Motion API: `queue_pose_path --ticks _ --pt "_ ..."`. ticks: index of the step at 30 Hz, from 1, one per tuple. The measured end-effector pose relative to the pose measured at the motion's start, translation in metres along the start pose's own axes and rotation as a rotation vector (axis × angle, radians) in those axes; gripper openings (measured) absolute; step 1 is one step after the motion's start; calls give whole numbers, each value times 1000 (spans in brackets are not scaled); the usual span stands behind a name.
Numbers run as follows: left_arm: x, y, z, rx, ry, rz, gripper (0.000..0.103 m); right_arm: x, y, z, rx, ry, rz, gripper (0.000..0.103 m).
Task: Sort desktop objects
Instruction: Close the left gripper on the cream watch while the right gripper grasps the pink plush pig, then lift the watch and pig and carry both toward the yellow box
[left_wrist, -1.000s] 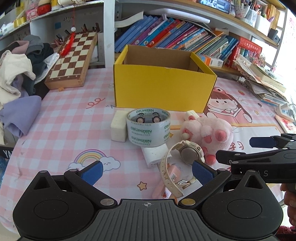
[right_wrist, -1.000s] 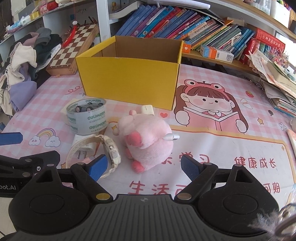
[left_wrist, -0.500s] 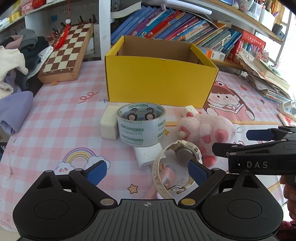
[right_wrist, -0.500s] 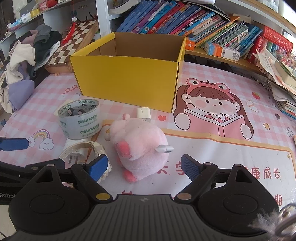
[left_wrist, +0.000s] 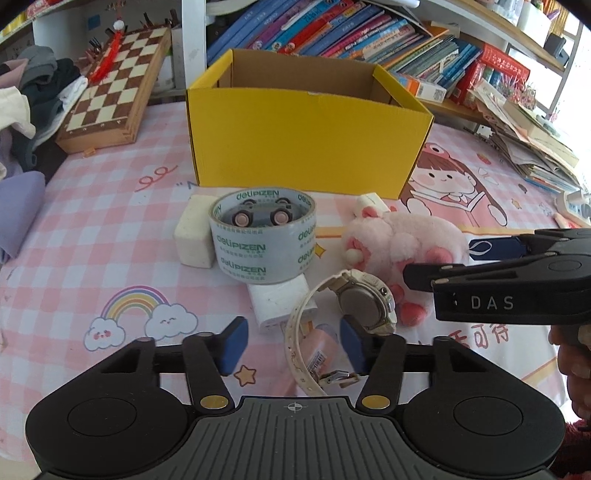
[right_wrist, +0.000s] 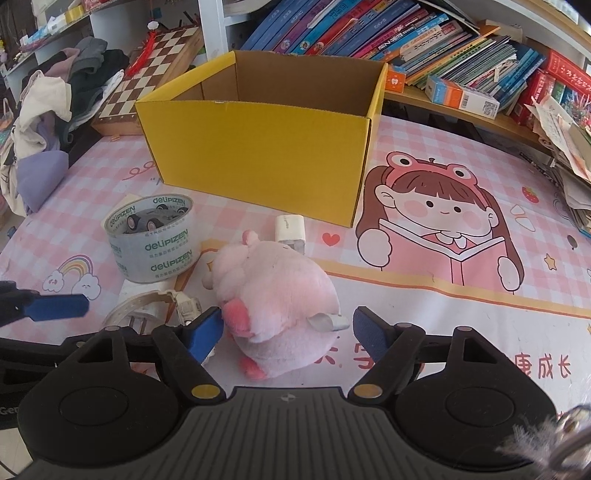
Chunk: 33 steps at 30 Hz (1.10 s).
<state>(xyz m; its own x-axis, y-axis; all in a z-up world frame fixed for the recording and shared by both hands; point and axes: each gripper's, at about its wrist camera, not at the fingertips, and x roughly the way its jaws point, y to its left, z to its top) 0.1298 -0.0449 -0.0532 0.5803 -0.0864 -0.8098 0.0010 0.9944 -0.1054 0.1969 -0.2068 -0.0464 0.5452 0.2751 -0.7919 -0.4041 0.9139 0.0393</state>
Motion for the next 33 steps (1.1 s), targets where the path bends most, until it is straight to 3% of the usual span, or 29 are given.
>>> queue_pose_path --ticks 3,9,20,27,33 --pt "3 1 0 -10 11 -3 42 4 -1 2 -4 7 7 77" --pt "10 2 1 -13 31 -9 36 11 0 6 -13 25 22 76" --pt "17 5 3 -27 42 -41 9 16 -4 7 2 41 36 64" --pt "11 6 3 -19 6 -60 7 8 -8 5 37 18 14 61" --pt "1 14 6 -73 -47 -89 6 -2 -8 2 50 -3 -5 60"
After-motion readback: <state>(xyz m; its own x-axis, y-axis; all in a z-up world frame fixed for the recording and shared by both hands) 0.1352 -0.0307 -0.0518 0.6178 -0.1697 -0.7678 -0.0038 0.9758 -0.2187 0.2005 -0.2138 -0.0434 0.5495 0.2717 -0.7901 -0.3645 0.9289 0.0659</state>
